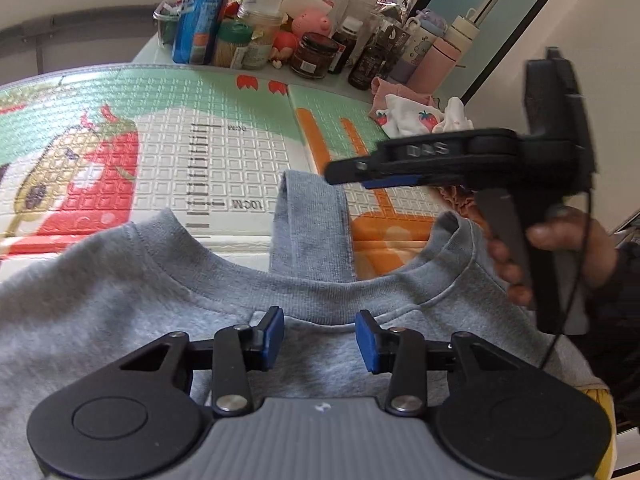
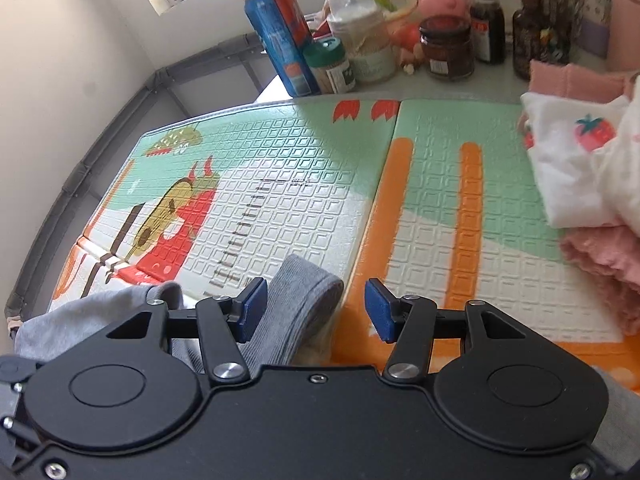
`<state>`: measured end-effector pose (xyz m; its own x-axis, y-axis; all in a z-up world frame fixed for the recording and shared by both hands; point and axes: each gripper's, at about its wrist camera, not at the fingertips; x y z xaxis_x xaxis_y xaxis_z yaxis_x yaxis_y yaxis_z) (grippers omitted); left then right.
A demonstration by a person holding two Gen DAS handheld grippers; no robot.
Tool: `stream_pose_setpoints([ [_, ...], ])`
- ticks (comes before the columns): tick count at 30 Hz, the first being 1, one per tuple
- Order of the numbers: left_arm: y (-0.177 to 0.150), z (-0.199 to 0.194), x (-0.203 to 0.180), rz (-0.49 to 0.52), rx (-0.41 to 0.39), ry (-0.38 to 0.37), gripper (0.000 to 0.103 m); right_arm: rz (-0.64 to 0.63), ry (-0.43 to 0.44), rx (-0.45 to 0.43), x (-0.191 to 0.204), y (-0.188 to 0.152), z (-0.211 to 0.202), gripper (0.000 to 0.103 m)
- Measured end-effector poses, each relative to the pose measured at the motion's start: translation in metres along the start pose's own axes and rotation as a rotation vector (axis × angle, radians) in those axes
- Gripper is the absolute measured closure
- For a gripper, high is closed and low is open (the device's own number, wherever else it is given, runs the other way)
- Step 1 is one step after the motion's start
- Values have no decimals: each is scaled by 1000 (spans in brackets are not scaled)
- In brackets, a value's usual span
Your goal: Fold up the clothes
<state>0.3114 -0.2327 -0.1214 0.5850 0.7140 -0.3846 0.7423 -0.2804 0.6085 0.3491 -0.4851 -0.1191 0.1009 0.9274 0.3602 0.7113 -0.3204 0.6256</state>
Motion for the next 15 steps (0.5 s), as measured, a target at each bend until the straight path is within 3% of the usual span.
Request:
stream_pose_setpoints([
  [12, 1, 12, 5, -43, 29, -27, 61, 39, 38, 32, -7, -1, 38, 52],
  [15, 0, 14, 6, -45, 39, -20, 61, 44, 47, 10, -9, -2, 38, 65],
])
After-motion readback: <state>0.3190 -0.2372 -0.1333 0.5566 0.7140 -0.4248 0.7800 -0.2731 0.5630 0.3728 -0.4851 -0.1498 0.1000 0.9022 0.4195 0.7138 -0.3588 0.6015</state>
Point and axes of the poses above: each gripper's, at about its wrist camera, not at the fingertips, and z roughly the way its jaws point, x to its left, y to its top, and after that the axes turned 9 degrees about -x, right-handed
